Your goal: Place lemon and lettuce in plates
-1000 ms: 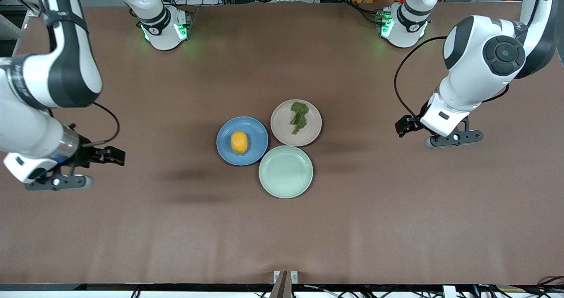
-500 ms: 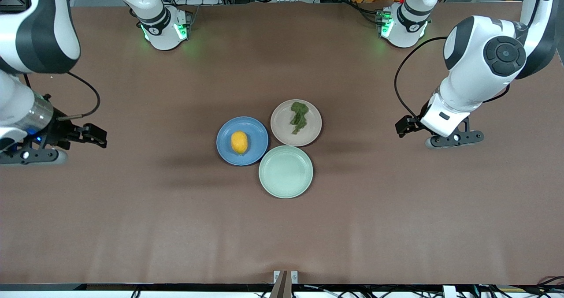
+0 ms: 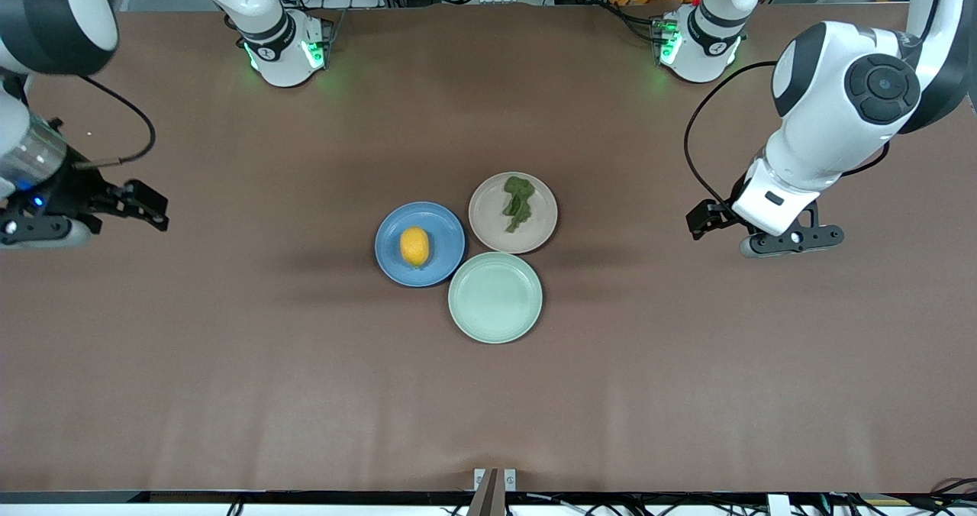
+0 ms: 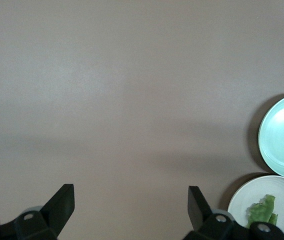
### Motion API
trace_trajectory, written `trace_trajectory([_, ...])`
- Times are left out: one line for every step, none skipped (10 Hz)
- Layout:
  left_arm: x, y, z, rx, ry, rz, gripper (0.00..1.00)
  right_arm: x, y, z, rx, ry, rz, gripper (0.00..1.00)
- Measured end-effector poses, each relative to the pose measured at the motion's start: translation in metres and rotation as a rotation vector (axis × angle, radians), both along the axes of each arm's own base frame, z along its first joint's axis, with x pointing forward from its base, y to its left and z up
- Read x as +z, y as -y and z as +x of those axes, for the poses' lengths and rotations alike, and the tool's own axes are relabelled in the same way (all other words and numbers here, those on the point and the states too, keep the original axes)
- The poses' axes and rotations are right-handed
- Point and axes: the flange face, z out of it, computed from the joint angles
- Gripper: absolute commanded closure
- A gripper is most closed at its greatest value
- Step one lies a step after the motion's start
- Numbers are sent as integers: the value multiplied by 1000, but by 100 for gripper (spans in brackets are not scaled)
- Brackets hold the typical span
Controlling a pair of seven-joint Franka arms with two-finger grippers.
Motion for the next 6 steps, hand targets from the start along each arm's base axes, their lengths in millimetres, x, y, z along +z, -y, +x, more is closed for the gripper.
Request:
trace_trajectory([7, 1, -1, -2, 8, -1, 0, 10, 4, -7, -7, 5, 0, 0])
trace_trajectory([17, 3, -1, -4, 18, -4, 0, 19, 6, -14, -9, 9, 1, 0])
trace_trajectory([27, 6, -1, -9, 22, -4, 0, 28, 8, -19, 0, 20, 0, 0])
trace_trajectory([34, 10, -2, -17, 24, -5, 0, 35, 10, -22, 17, 32, -1, 0])
trace_trajectory([38, 13, -3, -23, 27, -6, 0, 39, 10, -25, 25, 38, -2, 0])
trace_trajectory([42, 15, -2, -25, 31, -8, 0, 40, 9, -26, 27, 34, -2, 0])
